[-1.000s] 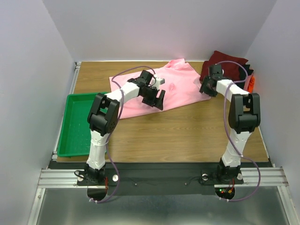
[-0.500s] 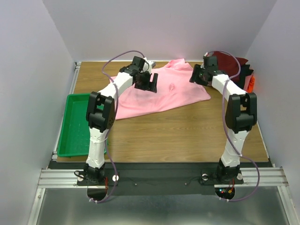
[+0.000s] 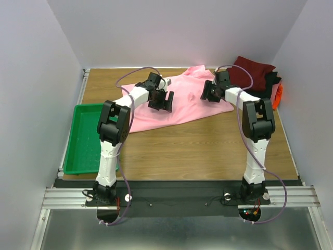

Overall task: Fold and stack the t-shirts
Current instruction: Fold the tshirt

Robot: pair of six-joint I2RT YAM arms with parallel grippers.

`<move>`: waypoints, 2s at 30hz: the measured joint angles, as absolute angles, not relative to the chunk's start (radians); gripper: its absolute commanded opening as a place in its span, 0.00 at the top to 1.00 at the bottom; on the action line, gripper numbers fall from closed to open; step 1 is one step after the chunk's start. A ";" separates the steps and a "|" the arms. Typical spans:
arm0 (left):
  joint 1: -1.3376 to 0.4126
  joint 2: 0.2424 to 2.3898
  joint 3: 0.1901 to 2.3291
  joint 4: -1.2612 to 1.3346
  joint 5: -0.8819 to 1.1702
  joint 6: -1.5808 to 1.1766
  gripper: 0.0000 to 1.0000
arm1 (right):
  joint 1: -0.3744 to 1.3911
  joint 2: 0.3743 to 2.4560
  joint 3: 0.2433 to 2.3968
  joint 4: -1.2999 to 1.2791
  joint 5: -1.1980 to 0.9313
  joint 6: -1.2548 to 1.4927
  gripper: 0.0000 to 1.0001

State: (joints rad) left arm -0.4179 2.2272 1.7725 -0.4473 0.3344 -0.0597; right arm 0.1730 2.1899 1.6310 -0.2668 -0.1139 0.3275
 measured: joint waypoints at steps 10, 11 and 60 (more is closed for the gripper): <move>-0.418 2.096 1.542 -0.332 0.354 -0.058 0.12 | 0.178 2.039 1.391 -0.209 -0.107 0.364 0.41; -0.418 2.085 1.526 -0.331 0.357 -0.059 0.12 | 0.178 2.025 1.376 -0.215 -0.107 0.369 0.41; -0.250 2.119 1.859 -0.628 0.311 -0.204 0.10 | 0.133 2.306 2.087 -0.611 0.007 0.324 0.37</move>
